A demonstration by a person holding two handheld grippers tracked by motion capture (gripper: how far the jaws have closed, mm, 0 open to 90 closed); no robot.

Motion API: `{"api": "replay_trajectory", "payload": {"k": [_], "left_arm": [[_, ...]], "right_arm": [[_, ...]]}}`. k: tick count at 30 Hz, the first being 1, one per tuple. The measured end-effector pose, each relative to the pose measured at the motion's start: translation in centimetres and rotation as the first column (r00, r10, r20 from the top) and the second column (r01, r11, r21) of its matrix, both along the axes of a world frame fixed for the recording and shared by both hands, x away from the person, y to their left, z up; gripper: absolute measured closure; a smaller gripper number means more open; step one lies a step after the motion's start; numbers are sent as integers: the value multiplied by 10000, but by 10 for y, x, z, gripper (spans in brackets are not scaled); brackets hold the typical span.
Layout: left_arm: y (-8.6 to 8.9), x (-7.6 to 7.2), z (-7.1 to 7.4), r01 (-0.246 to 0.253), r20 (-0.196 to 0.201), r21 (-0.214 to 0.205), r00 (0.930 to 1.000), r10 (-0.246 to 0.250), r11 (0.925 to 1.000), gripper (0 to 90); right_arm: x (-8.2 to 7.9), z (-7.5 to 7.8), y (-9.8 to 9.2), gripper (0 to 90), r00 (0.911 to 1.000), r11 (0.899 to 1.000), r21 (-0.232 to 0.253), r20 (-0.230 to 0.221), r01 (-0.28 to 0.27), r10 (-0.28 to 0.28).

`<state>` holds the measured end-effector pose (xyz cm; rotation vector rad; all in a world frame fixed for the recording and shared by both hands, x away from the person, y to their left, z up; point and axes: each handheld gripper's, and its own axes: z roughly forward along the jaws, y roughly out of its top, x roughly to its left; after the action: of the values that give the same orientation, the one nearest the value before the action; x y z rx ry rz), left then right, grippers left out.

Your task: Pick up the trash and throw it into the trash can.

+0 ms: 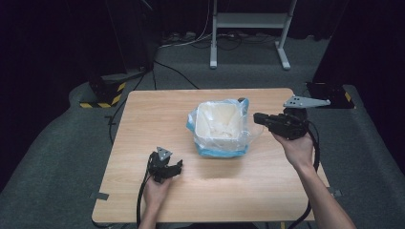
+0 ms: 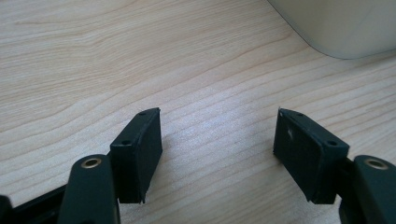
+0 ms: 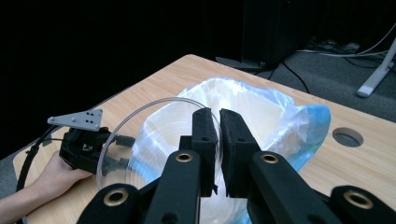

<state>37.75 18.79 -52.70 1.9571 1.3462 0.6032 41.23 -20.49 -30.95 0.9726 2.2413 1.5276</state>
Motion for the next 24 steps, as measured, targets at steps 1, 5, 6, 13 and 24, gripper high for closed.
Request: {"api": "replay_trajectory", "payload": {"k": [1, 5, 6, 13, 24], "left_arm": [[0, 0, 0, 1, -2, 1, 10000, -1, 10000, 321], [0, 0, 0, 1, -2, 1, 10000, -1, 10000, 321], [0, 0, 0, 1, -1, 3, 10000, -1, 10000, 321], [0, 0, 0, 0, -3, 4, 10000, 0, 10000, 321], [0, 0, 0, 0, -1, 2, 10000, 0, 10000, 321]], "right_arm": [[1, 1, 1, 851, 10000, 10000, 19, 17, -15, 14], [5, 3, 5, 851, 10000, 10000, -11, 51, -14, 14], [7, 3, 6, 851, 10000, 10000, 35, 65, -10, 10], [17, 3, 16, 850, 9999, 9999, 114, 127, -33, 32], [34, -4, 32, 850, 9999, 9999, 123, 141, 6, -8]]}}
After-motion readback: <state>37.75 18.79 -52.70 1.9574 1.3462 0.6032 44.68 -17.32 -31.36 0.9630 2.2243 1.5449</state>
